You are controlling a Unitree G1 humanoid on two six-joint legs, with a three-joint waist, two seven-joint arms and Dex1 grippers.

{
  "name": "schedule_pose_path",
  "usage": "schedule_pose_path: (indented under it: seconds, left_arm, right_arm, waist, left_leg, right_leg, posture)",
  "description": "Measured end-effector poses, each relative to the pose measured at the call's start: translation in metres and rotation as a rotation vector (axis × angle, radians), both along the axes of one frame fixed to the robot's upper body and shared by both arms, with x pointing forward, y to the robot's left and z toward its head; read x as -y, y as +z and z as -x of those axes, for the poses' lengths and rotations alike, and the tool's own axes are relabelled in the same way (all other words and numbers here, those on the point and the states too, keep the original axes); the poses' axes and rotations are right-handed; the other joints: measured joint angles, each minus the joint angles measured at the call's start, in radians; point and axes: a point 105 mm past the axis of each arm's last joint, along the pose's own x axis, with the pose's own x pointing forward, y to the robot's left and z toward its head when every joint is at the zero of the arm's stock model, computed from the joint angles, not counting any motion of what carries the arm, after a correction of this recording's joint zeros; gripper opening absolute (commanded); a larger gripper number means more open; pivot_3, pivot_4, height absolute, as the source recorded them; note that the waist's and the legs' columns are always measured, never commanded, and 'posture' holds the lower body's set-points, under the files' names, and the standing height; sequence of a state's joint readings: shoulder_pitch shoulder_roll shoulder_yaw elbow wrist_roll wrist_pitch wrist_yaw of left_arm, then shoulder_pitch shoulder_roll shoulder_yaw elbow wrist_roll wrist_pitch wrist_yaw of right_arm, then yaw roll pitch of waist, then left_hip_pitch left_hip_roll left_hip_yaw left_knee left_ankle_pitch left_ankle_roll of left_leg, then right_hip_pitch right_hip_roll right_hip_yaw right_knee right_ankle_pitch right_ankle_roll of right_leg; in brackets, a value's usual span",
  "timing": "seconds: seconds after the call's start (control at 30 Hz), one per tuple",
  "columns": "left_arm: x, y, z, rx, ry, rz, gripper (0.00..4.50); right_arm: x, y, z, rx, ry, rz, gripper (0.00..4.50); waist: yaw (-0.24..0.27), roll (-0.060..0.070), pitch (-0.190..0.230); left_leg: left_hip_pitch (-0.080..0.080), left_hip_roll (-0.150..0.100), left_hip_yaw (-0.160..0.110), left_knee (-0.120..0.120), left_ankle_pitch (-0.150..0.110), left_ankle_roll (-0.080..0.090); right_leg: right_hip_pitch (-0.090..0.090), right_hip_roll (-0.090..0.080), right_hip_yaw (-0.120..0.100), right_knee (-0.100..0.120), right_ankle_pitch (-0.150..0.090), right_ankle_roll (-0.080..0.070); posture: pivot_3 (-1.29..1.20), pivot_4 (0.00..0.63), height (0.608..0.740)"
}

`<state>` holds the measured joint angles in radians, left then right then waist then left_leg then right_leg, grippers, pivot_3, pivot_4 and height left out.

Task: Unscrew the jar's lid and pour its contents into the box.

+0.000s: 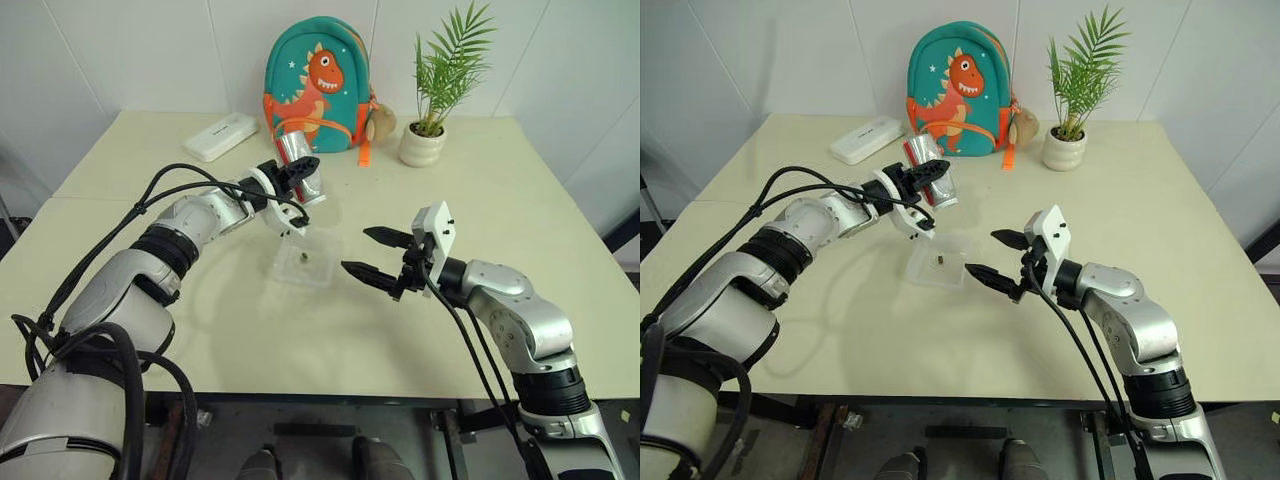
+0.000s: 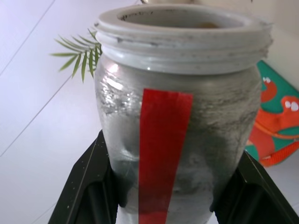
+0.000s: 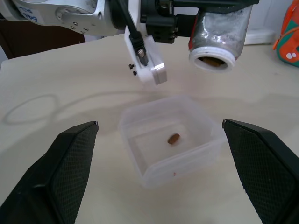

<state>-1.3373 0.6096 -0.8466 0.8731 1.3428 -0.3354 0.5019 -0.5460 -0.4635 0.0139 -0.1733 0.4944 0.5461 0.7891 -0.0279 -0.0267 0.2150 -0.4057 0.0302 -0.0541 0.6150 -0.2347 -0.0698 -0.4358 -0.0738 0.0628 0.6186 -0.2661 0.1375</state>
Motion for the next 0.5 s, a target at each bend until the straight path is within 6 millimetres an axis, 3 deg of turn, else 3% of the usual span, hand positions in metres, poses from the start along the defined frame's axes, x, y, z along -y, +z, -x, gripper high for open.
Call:
schedule_pose_path:
  seconds: [0.1,0.4,0.5]
  left_arm:
    - [0.001,-0.008,0.004,-0.022,-0.016,-0.017,2.03]
    - [-0.011,-0.006,0.004,-0.106,0.019,0.050,2.03]
    - [-0.019,-0.008,0.004,-0.240,0.039,0.202,2.03]
  right_arm:
    - [0.001,-0.002,-0.002,-0.010,-0.006,-0.004,4.48]
    - [0.001,-0.001,-0.002,0.002,-0.010,-0.015,4.48]
    - [0.001,-0.002,-0.002,0.000,-0.011,-0.015,4.48]
  waist:
    - [0.000,0.000,0.000]
    - [0.001,0.000,0.000]
    - [-0.001,0.000,0.000]
  left_leg:
    - [0.000,0.000,0.000,0.000,0.000,0.000]
    - [0.000,0.000,0.000,0.002,0.001,0.000]
    - [0.001,0.000,0.000,0.002,0.001,0.000]
  right_leg:
    - [0.000,0.000,0.000,0.001,0.000,0.000]
    - [0.000,0.000,0.000,0.003,0.000,0.000]
    - [0.000,0.000,0.000,0.004,0.000,0.000]
  posture:
    - [0.00,0.150,0.740]
    - [0.00,0.150,0.740]
    - [0.00,0.150,0.740]
